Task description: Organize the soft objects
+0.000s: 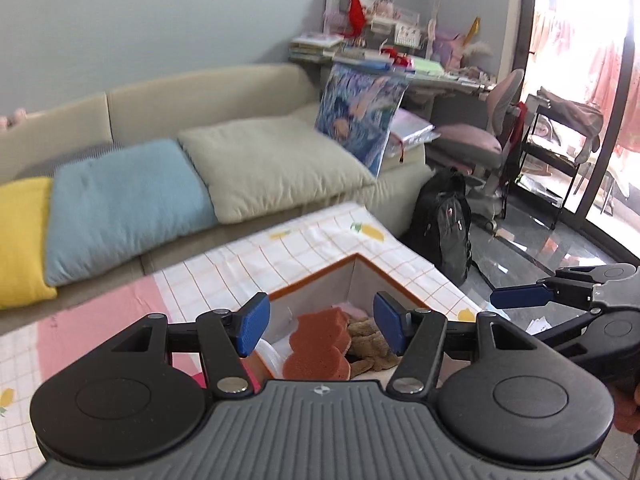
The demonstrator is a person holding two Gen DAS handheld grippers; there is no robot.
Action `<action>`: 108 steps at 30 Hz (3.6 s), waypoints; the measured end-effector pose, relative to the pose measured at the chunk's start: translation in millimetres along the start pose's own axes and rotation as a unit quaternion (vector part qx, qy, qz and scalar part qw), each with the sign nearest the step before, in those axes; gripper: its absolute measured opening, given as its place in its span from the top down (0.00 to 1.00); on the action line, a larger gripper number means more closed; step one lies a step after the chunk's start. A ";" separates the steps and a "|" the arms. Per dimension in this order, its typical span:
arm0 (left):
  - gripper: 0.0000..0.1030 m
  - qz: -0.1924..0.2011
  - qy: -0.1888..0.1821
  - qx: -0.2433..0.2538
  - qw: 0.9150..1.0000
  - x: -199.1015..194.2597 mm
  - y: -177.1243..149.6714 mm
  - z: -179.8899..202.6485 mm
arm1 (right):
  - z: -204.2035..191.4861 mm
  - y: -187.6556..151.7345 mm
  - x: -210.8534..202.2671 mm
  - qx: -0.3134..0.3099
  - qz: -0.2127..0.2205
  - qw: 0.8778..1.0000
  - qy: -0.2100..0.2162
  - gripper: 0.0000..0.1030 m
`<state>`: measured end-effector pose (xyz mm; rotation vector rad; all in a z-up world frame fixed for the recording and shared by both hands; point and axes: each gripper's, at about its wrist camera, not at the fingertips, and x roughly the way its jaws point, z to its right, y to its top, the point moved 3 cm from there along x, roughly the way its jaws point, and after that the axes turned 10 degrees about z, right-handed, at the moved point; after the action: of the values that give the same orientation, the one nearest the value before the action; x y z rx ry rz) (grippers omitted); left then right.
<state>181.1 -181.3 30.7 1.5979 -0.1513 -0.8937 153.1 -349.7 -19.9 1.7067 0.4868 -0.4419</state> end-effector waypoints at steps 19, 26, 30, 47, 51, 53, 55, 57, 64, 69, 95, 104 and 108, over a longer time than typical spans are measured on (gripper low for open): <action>0.12 0.085 0.120 -0.008 0.989 -148.3 -53.1 5.7 | -78.0 -44.8 -123.8 -0.001 0.078 0.996 -0.033 0.13; 0.08 0.074 0.147 -0.073 0.984 -164.8 -85.4 0.9 | -110.1 -78.3 -126.8 -0.007 0.076 0.995 -0.063 0.08; 0.08 0.027 0.147 -0.080 0.986 -154.2 -102.7 3.8 | -117.8 -102.9 -122.9 -0.021 0.054 0.996 -0.069 0.07; 0.08 -0.075 0.157 -0.080 0.982 -135.0 -129.4 0.4 | -117.8 -125.8 -94.5 -0.025 -0.009 0.997 -0.071 0.06; 0.08 -0.071 0.160 -0.084 0.981 -137.3 -128.5 -1.3 | -118.9 -124.6 -94.5 -0.028 -0.006 0.997 -0.072 0.06; 0.08 -0.070 0.162 -0.085 0.981 -136.7 -127.1 -1.8 | -119.6 -124.2 -94.4 -0.030 -0.005 0.997 -0.072 0.06; 0.08 -0.069 0.164 -0.084 0.980 -136.1 -126.1 -1.8 | -119.9 -123.6 -94.8 -0.032 -0.003 0.997 -0.071 0.06; 0.08 -0.067 0.166 -0.082 0.980 -136.9 -125.4 -1.6 | -120.2 -122.8 -95.8 -0.033 0.000 0.997 -0.071 0.06; 0.08 -0.060 0.172 -0.076 0.980 -139.4 -123.2 0.6 | -121.1 -122.3 -96.2 -0.035 0.002 0.997 -0.070 0.06; 0.08 -0.057 0.176 -0.075 0.980 -140.1 -122.2 0.5 | -121.7 -122.4 -96.0 -0.035 0.003 0.997 -0.070 0.06; 0.08 -0.051 0.176 -0.074 0.980 -142.7 -118.0 -1.2 | -122.5 -119.2 -96.4 -0.040 0.008 0.997 -0.068 0.06; 0.08 -0.048 0.180 -0.074 0.980 -143.8 -114.8 -2.5 | -122.9 -119.1 -96.5 -0.040 0.008 0.997 -0.068 0.06; 0.08 -0.048 0.180 -0.075 0.980 -144.2 -114.6 -2.3 | -123.1 -119.2 -96.6 -0.039 0.008 0.997 -0.068 0.06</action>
<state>39.2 -69.6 -5.8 1.6064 0.2445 -0.6575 10.4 -216.5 -43.2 1.5919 0.3865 -0.5182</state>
